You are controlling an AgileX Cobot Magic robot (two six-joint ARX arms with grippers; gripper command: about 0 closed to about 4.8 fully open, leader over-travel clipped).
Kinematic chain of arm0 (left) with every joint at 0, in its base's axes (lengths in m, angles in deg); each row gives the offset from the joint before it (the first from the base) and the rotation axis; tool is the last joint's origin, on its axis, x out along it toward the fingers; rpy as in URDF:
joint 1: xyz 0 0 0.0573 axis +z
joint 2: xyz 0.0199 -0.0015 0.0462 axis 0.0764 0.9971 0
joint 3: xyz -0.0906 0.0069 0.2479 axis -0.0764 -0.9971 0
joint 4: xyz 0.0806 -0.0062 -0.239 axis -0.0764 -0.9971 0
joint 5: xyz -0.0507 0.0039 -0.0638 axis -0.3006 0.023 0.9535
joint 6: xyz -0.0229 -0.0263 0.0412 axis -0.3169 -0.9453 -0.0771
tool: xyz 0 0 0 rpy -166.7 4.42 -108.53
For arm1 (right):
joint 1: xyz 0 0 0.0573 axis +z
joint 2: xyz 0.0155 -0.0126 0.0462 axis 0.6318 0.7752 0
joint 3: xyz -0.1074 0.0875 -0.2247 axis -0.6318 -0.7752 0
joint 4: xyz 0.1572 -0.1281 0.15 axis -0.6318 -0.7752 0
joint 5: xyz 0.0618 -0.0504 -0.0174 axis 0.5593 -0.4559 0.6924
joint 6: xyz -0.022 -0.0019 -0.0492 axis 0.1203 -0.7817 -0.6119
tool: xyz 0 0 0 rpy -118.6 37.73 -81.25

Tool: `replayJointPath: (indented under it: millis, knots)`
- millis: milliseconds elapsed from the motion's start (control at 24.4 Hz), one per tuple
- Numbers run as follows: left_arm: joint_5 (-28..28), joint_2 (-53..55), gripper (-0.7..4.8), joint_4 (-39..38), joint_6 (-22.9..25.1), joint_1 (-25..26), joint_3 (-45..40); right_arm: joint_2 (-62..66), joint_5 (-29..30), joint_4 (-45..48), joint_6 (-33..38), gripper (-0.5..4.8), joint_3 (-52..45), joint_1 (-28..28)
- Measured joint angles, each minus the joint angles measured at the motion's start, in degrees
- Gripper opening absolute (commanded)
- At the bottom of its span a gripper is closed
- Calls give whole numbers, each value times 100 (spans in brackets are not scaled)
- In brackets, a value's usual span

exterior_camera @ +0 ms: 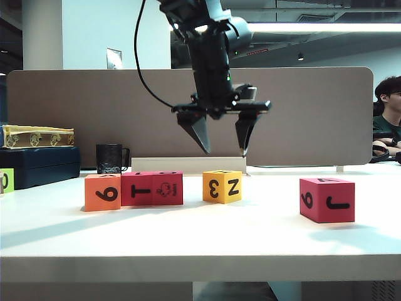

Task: Select the appropriate blocks from the scattered letter blocks on the table and arrange them in a row to spell out "ALOHA".

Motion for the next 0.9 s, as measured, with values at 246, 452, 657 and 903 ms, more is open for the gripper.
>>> replayJointPath:
  millis: [246,452,657,903]
  knots:
    - [-72,-155,400,-608,208,133,730,125,-2,133,0,-7,2,0]
    - [-87,-852,400,-964,264,293,1384,826,-256,264,-13,57,0,0]
    - [-61,-2111,399,-1298,341,391,1488,1904,-319,660,-98,227,-2,-2]
    - [358,-3027,362,-1845,378,365,1491,2791,-317,940,-103,284,-15,-15]
